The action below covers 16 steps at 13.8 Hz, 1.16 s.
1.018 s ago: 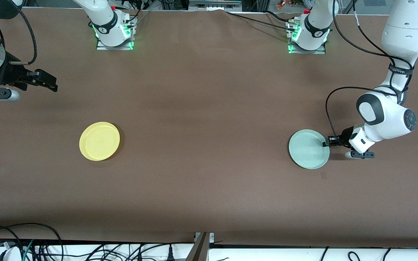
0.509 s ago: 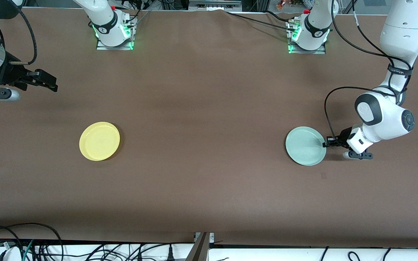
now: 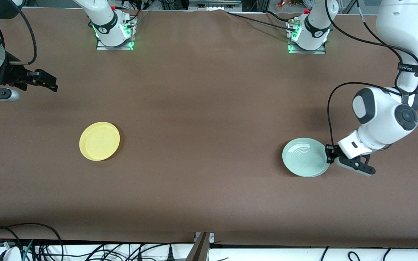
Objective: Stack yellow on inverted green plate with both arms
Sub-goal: 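Close the left gripper on the green plate rim, then lift the green plate and flip it over with the left gripper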
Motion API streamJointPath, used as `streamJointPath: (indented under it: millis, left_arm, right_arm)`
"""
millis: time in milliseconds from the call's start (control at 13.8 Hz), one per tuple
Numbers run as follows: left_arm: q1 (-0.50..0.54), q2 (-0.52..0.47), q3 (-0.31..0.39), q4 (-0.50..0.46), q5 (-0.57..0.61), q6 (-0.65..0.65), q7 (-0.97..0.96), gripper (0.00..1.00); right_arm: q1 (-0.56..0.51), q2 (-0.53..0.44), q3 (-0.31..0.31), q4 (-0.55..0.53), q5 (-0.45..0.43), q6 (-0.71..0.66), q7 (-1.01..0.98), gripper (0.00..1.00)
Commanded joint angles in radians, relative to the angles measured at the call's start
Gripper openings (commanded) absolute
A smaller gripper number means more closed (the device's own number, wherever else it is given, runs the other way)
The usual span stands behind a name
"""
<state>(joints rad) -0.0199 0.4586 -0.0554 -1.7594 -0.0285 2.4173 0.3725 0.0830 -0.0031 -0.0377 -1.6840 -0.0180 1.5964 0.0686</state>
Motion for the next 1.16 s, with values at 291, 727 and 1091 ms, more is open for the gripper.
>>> streamJointPath:
  millis: [291,727,1091]
  left_arm:
    - [-0.245,0.043,0.006,0.197,0.665,-0.011,-0.247,0.00]
    - [-0.396,0.084,0.006,0.235,1.058,-0.021,-0.489,0.00]
    - [-0.478,0.190,0.009,0.325,1.171,-0.023,-0.498,0.00]
  right_arm:
    - [0.003,0.009,-0.004,0.023,0.006,-0.019,0.004,1.00]
    - [0.003,0.009,-0.004,0.023,0.010,-0.023,0.004,1.00]
    - [0.003,0.009,-0.004,0.023,0.010,-0.023,0.004,1.00]
